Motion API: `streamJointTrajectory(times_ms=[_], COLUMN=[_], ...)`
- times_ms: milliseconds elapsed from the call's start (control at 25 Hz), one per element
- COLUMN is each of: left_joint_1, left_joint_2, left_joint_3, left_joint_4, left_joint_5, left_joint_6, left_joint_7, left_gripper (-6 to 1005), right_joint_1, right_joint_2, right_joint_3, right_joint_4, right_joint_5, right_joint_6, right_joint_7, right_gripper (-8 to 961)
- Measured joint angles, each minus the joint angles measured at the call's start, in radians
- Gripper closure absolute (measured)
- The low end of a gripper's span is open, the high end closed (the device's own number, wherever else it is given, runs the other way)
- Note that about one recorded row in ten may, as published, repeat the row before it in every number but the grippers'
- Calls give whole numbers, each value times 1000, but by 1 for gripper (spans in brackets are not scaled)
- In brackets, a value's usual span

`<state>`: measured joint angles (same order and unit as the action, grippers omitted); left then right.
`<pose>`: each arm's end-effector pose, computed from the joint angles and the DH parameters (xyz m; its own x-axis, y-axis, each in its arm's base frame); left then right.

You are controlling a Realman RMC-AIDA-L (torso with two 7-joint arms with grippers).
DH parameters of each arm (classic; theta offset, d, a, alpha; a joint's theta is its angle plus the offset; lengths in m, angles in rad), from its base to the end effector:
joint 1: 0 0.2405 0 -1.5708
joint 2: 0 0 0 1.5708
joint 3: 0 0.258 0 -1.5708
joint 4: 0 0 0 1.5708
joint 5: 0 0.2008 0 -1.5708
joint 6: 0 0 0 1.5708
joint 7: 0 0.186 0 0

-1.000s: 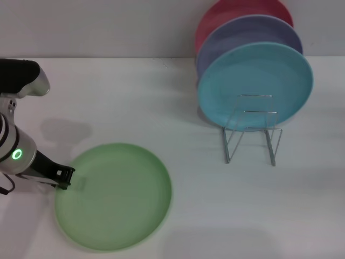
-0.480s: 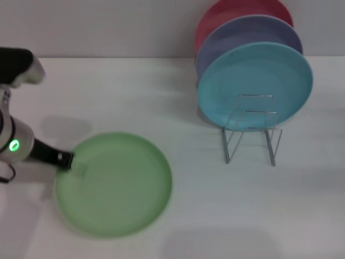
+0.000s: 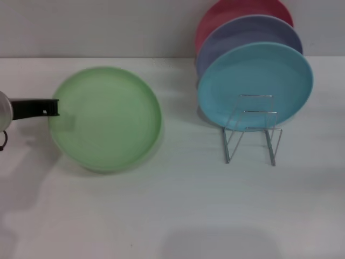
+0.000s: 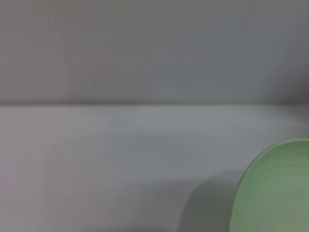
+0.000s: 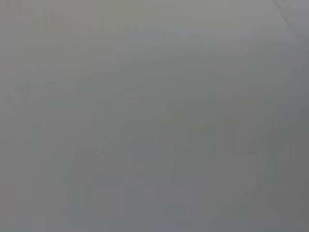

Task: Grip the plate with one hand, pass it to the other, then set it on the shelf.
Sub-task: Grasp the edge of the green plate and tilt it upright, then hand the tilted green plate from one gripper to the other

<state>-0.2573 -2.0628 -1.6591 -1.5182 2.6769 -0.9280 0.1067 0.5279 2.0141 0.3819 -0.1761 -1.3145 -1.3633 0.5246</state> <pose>-0.2503 0.3860 0.0132 0.5524 0.6890 0.4692 0.7588 -0.1827 -0.6251 0.3672 0.3656 0.1648 0.5398 0.4268 -0.7256 -0.8409 0.2341 -0.4879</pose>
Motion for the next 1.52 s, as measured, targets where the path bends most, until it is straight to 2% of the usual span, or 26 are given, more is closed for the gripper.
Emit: streamJointTrajectory(times_ms=[40, 160, 240, 280, 320, 360, 440, 480, 640, 880, 1040, 1320, 1400, 1440, 1480, 1520], left_joint_1=[28, 56, 104, 104, 135, 135, 168, 168, 180, 164, 169, 177, 177, 172, 172, 166], left_joint_2=[-1, 0, 0, 0, -1, -1, -1, -1, -2, 1, 0, 4, 5, 5, 5, 4], left_joint_3=[2, 2, 9, 9, 28, 28, 74, 74, 154, 160, 183, 312, 353, 407, 407, 435], left_joint_4=[4, 7, 12, 12, 26, 26, 65, 65, 155, 196, 218, 304, 342, 406, 406, 448], left_joint_5=[-24, -60, -154, -154, -221, -221, -287, -287, -310, -295, -289, -275, -250, -209, -209, -184], left_joint_6=[67, 129, 235, 235, 323, 323, 468, 468, 712, 797, 920, 1264, 1354, 1474, 1474, 1538], left_joint_7=[27, 59, 145, 145, 214, 214, 286, 286, 324, 337, 397, 452, 429, 374, 374, 335], left_gripper=[959, 964, 964, 964, 964, 964, 964, 964, 964, 963, 963, 963, 963, 963, 964, 964], right_joint_1=[-1, -4, -9, -9, -10, -10, -12, -12, -11, -7, -6, -5, -5, -5, -5, -5], right_joint_2=[1, 2, 6, 6, 7, 7, 9, 9, 9, 9, 9, 6, 6, 5, 5, 4], right_joint_3=[0, 0, 0, 0, 0, 0, 1, 1, 1, 2, 2, 2, 2, 2, 2, 1], right_joint_4=[0, 0, 0, 0, 0, 0, 0, 0, 0, 1, 1, -1, -2, -2, -2, -2], right_joint_5=[0, 0, 0, 0, 0, 0, 0, 0, 0, 0, 0, 0, 0, 0, 0, 0], right_joint_6=[4, 8, 8, 8, 5, 5, 4, 4, 5, 9, 16, 23, 23, 23, 23, 23], right_joint_7=[0, 0, -1, -1, -3, -3, -3, -3, -3, -3, -7, -8, -8, -8, -8, -8], right_gripper=[323, 323, 323, 323, 323, 323, 323, 323, 323, 323, 323, 323, 323, 323, 323, 323])
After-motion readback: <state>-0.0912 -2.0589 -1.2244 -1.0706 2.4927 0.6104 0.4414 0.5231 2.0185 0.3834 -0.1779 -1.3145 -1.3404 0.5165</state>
